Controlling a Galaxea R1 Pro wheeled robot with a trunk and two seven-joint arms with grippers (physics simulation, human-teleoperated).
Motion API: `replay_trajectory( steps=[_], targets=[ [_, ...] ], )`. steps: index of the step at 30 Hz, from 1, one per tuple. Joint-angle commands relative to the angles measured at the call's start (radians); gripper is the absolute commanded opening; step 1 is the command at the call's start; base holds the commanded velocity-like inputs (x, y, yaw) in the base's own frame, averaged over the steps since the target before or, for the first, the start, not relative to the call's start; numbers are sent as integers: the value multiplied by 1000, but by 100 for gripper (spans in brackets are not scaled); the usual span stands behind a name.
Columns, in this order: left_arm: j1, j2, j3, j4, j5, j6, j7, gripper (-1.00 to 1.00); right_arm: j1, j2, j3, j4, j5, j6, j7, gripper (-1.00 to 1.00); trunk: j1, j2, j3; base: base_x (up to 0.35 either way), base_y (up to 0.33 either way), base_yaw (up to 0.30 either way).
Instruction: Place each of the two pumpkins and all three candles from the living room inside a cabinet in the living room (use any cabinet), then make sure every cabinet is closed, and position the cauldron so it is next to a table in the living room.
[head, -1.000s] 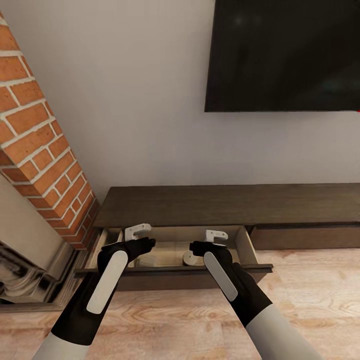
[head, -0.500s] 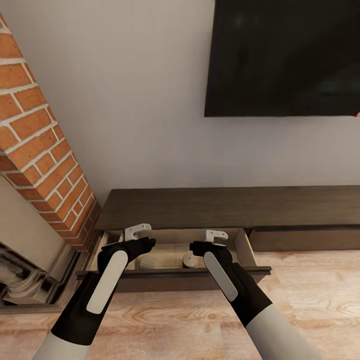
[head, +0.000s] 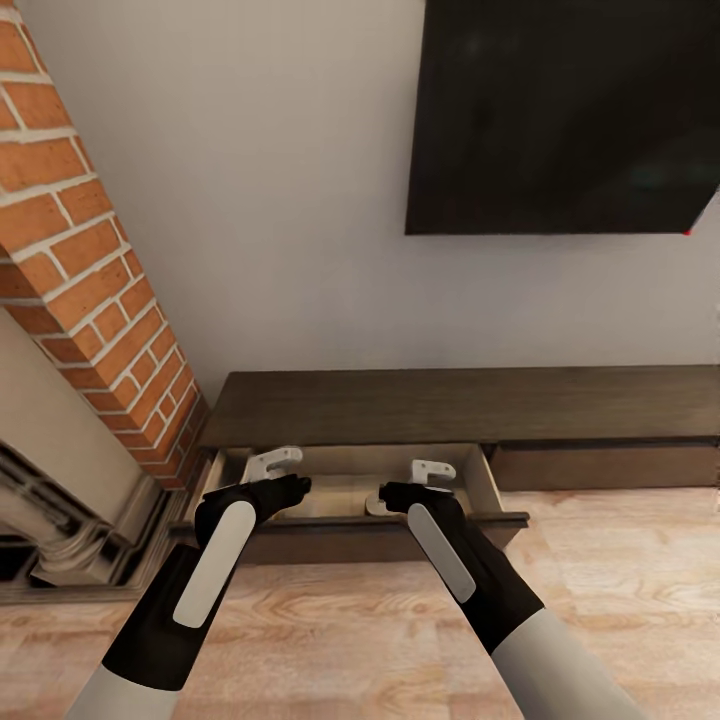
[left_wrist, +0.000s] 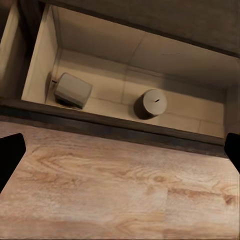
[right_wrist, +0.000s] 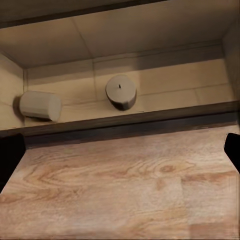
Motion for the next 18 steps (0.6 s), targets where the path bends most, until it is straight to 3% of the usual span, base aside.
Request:
replay_trajectory(
  steps=[1,12,18],
  targets=[
    [-1,0,-1,-1,10,1,10,100,-1,0,2,-1,-9,1,-10,100,-5,7,2,-266,0,0],
    [-1,0,-1,-1,10,1,10,100,-1,1,2,-1,-10,2,-9,100,-47,84,37,-133,0,0],
    [-1,0,-3,-1,10,1,10,100,-1,-1,1,-1,-10,1,-8,100,-47,84,37,-158,0,0]
  ],
)
